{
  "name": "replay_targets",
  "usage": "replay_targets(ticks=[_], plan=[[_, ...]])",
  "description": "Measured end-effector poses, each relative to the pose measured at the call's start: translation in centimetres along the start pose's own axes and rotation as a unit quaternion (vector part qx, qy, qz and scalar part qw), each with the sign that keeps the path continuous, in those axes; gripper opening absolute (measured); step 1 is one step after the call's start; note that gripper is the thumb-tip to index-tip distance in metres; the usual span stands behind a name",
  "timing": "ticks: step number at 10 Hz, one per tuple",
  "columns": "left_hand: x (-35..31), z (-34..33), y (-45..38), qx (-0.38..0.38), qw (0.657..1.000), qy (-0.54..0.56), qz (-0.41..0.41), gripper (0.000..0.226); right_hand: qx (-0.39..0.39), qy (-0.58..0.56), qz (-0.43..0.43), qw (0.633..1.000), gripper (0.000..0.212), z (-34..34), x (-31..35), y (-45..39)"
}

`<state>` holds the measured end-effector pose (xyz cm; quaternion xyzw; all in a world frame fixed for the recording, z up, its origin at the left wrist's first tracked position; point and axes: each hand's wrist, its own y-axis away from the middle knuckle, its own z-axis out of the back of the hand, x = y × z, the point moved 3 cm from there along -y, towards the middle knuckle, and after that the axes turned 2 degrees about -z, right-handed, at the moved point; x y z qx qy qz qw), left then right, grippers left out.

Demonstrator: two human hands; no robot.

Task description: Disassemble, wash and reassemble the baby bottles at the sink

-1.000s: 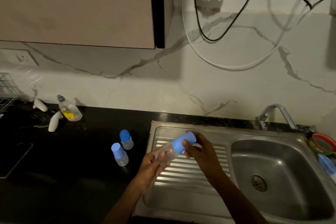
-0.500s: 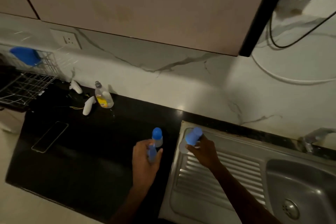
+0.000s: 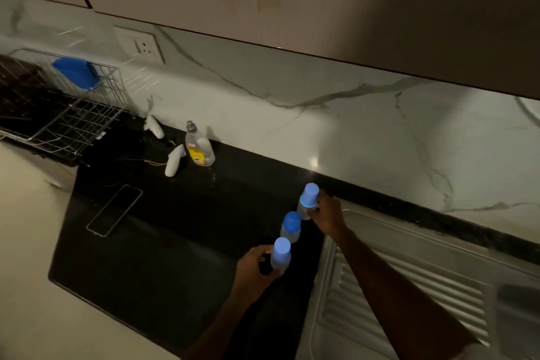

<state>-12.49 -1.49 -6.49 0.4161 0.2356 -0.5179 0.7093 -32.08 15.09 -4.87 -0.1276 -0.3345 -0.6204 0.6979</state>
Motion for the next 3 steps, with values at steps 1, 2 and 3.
replay_targets(ticks=[1, 2, 3], plan=[[1.5, -0.3, -0.3, -0.046, 0.999, 0.011, -0.018, 0.043, 0.013, -0.002, 0.006, 1.000, 0.051, -1.1, -0.7, -1.2], [2.3, -0.7, -0.6, -0.049, 0.998, -0.011, -0.048, 0.050, 0.028, 0.011, 0.014, 0.999, 0.056, -0.9, -0.9, -1.1], [3.8, -0.7, -1.7, -0.058, 0.995, -0.020, -0.078, 0.062, 0.030, 0.022, 0.041, 0.998, 0.080, -1.6, -2.0, -1.0]])
